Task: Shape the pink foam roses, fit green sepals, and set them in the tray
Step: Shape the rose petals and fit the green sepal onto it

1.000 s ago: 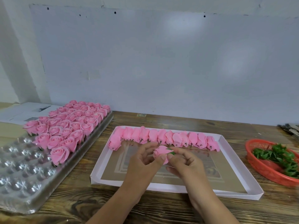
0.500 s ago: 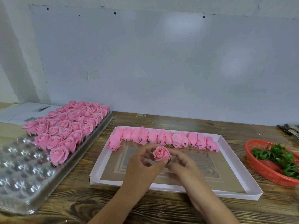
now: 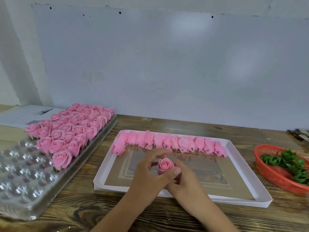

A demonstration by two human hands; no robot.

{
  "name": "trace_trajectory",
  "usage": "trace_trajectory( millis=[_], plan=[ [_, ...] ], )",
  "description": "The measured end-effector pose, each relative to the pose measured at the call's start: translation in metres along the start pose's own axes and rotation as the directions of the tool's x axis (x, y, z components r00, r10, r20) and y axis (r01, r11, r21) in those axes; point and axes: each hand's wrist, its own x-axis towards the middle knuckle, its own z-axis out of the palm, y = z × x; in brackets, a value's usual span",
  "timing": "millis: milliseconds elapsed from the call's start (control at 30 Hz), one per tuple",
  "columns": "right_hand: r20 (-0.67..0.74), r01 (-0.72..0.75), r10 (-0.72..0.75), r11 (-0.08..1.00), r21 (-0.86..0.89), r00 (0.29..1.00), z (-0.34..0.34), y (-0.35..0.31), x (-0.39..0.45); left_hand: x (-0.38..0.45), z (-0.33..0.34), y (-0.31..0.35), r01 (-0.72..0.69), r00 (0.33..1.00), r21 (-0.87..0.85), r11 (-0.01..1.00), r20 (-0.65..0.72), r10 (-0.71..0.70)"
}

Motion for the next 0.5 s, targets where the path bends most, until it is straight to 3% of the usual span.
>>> trace_trajectory(
  millis=[167, 500],
  plan=[
    [-0.008, 0.044, -0.045, 0.998, -0.039, 0.999, -0.0003, -0.0006, -0.0010, 0.0003, -0.0009, 0.0046, -0.036, 0.999, -0.090, 0.995, 0.006, 0.037],
    [-0.043, 0.101, -0.098, 0.993, 0.054, 0.994, -0.0010, 0.0041, -0.0007, 0.0014, -0.0033, -0.0022, 0.064, 0.990, -0.028, 0.998, 0.129, -0.060]
  ],
)
